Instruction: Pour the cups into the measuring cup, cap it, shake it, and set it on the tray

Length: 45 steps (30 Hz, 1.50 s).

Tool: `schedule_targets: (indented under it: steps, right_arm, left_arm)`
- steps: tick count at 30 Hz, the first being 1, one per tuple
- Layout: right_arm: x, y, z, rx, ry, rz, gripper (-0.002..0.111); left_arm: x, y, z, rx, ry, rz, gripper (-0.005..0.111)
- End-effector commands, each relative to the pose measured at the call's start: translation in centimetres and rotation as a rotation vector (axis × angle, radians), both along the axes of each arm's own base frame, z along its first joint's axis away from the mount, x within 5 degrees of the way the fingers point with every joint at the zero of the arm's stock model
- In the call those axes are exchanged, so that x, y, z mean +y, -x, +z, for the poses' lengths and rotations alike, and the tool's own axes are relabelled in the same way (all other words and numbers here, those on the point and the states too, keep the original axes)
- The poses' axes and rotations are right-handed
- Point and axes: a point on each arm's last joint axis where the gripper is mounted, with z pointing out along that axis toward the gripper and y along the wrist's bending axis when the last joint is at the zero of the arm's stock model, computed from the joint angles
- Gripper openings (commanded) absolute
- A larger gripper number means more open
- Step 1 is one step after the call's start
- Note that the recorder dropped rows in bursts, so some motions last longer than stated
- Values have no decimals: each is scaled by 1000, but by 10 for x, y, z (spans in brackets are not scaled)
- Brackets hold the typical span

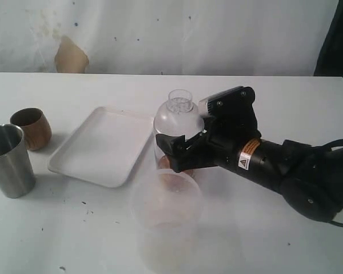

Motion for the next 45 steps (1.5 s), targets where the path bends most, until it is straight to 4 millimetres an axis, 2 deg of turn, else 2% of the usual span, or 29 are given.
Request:
schedule_targets:
  steps: [1, 9, 12, 14, 21, 24, 27, 30, 33, 39, 45]
  right_arm:
    - [-2, 4, -10, 52, 77, 18, 93]
    - [-3, 4, -2, 118, -68, -46, 91]
    - [3, 6, 3, 154, -42, 56, 87]
    - [2, 3, 8, 177, -66, 56, 87]
    - [-16, -3, 26, 148, -82, 9, 87]
    - [-26, -5, 32, 200, -93, 80, 87]
    - [-35, -6, 43, 253, -90, 261, 87]
    - [-35, -2, 41, 266, 26, 373, 87]
    - [-36, 0, 35, 295, 38, 434, 87]
    - [-57, -13, 34, 324, -41, 420, 87]
    - [-74, -28, 19, 356, -45, 376, 87]
  left_arm:
    - [0, 0, 0, -11, 10, 0, 0]
    - [0, 0, 0, -11, 10, 0, 0]
    - [0, 0, 0, -11, 10, 0, 0]
    - [0, 0, 0, -11, 10, 0, 0]
    - [0, 0, 0, -11, 10, 0, 0]
    - [0, 0, 0, -11, 10, 0, 0]
    - [0, 0, 0, -11, 10, 0, 0]
    - [0, 0, 0, -11, 10, 0, 0]
    - [0, 0, 0, -11, 10, 0, 0]
    - [0, 0, 0, -11, 10, 0, 0]
    - [0, 0, 0, -11, 10, 0, 0]
